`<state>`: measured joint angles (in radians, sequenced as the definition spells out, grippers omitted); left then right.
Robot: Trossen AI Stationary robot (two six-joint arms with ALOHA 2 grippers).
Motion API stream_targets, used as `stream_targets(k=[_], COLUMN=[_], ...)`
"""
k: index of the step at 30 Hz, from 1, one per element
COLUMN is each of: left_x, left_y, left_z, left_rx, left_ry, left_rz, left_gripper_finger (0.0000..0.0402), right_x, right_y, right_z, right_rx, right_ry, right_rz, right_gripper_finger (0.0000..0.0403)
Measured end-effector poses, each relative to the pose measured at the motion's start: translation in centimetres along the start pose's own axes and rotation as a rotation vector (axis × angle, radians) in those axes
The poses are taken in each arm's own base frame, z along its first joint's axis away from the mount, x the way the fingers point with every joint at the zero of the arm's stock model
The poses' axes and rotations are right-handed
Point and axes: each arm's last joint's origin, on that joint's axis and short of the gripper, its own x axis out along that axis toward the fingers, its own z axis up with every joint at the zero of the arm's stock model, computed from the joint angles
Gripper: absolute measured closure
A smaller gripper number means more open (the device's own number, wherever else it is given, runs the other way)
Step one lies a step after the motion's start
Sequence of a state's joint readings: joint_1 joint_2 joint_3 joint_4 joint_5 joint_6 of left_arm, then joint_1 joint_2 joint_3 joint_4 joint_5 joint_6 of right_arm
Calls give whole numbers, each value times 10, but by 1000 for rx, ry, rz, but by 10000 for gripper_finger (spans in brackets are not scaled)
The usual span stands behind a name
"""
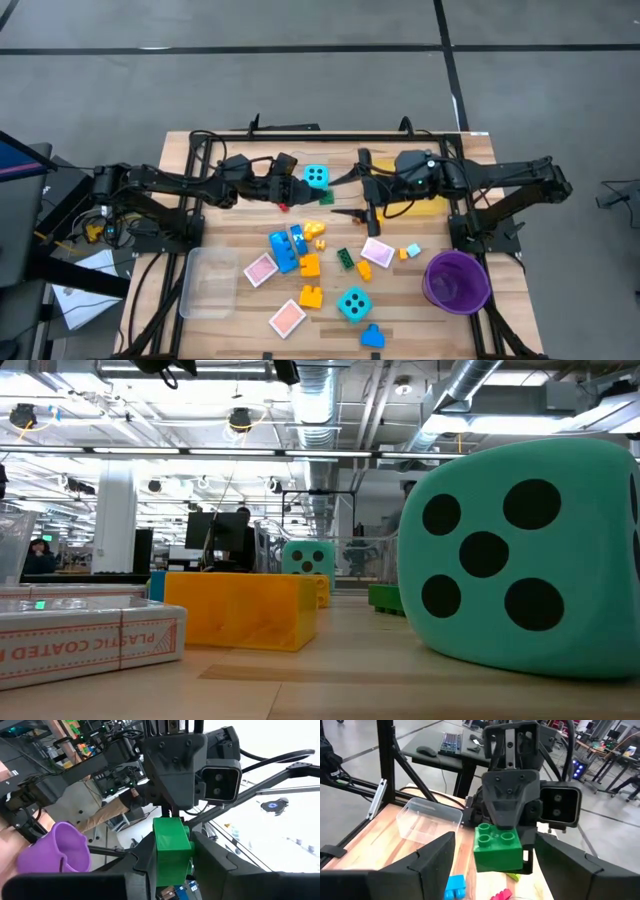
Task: Pick & Place Toys
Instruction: Put the green game piece into the yellow bin
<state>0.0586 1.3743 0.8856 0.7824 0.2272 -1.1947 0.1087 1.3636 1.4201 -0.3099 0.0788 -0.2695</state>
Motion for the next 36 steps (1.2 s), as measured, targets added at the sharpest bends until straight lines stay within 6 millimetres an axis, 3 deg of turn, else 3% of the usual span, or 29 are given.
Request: stream_targets(k=[14,36], left_x=[0,0], left_y=[-3,-2], left_z=[1,1], left_rx=[-9,-11], left_ry=[-11,-9], left_rz=[-25,-17], left_gripper_finger=[316,316], right_x=[22,23], right_y=[-2,-2], right_z=[-8,-6], right_rx=[-7,-13], right_ry=[8,-10], right_rz=[-17,-21], right_gripper_finger=[137,142])
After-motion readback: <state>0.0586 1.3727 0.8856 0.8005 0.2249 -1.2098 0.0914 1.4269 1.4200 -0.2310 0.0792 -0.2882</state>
